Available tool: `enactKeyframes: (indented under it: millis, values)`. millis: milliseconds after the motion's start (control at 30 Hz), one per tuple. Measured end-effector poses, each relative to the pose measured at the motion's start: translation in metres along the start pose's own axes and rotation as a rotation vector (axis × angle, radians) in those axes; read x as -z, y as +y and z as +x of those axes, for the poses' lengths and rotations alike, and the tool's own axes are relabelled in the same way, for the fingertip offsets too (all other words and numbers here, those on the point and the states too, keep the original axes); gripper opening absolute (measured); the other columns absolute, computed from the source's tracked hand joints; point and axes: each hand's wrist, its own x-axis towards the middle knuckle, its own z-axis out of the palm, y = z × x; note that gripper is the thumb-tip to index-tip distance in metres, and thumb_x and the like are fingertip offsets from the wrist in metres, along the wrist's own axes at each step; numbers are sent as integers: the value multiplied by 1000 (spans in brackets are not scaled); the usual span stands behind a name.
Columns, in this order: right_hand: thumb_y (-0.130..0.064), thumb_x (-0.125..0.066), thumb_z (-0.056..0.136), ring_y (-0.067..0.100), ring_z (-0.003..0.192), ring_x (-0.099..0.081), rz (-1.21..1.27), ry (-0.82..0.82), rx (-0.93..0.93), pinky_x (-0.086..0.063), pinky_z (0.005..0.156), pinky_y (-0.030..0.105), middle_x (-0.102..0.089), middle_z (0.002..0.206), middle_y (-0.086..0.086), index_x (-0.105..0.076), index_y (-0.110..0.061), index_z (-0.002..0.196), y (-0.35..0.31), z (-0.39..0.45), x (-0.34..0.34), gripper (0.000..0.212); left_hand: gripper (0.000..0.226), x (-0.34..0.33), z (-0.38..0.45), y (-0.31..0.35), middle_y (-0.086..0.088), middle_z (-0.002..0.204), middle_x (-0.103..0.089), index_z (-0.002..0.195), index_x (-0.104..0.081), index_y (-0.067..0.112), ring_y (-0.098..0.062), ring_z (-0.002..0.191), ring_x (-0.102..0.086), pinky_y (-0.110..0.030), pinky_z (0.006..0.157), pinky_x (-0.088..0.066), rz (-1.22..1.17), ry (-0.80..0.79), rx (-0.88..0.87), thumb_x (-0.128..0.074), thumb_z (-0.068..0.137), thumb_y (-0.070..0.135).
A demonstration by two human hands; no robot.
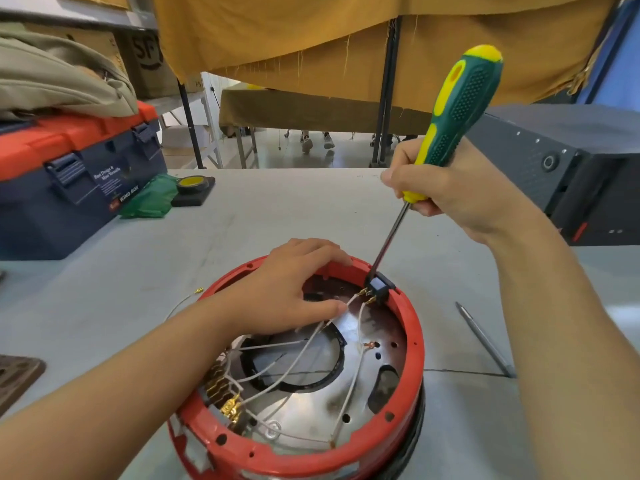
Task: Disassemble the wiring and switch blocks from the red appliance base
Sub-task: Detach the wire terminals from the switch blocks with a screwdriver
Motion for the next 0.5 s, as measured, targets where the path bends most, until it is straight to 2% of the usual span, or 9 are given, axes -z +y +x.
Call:
enactKeyframes:
  millis: [100, 167, 333, 500]
  values:
    - [-18, -61, 75, 7, 39, -39, -26, -20, 6, -32, 40, 12, -45, 47, -6, -49, -16, 52, 0, 1, 0, 26, 47, 0, 0, -1, 21, 131, -39, 127, -44, 39, 4, 118, -29, -2, 95, -19, -4, 2, -1, -61, 83, 46]
    - [-17, -61, 74, 8, 39, -39, -46, -43, 6, -32, 40, 12, -45, 49, -1, -50, -14, 54, -1, 1, 0, 23, 46, 0, 0, -1, 22, 130, -39, 126, -44, 40, 5, 116, -29, 2, 94, -17, 1, 1, 1, -61, 83, 46]
    - [-15, -60, 72, 8, 40, -39, -82, -90, 2, -33, 40, 12, -45, 51, 3, -53, 1, 62, -2, 0, -3, 20, 46, -1, 0, -1, 22, 130, -39, 126, -43, 40, 4, 114, -30, -2, 93, -21, 9, 1, 5, -60, 83, 48]
    - [-15, -59, 74, 6, 41, -40, -128, -109, 19, -33, 41, 12, -46, 49, -3, -51, -4, 58, -8, 0, -6, 21, 45, 0, -1, 0, 19, 129, -42, 124, -45, 38, 4, 113, -31, 0, 92, -21, 16, 10, 5, -60, 83, 48]
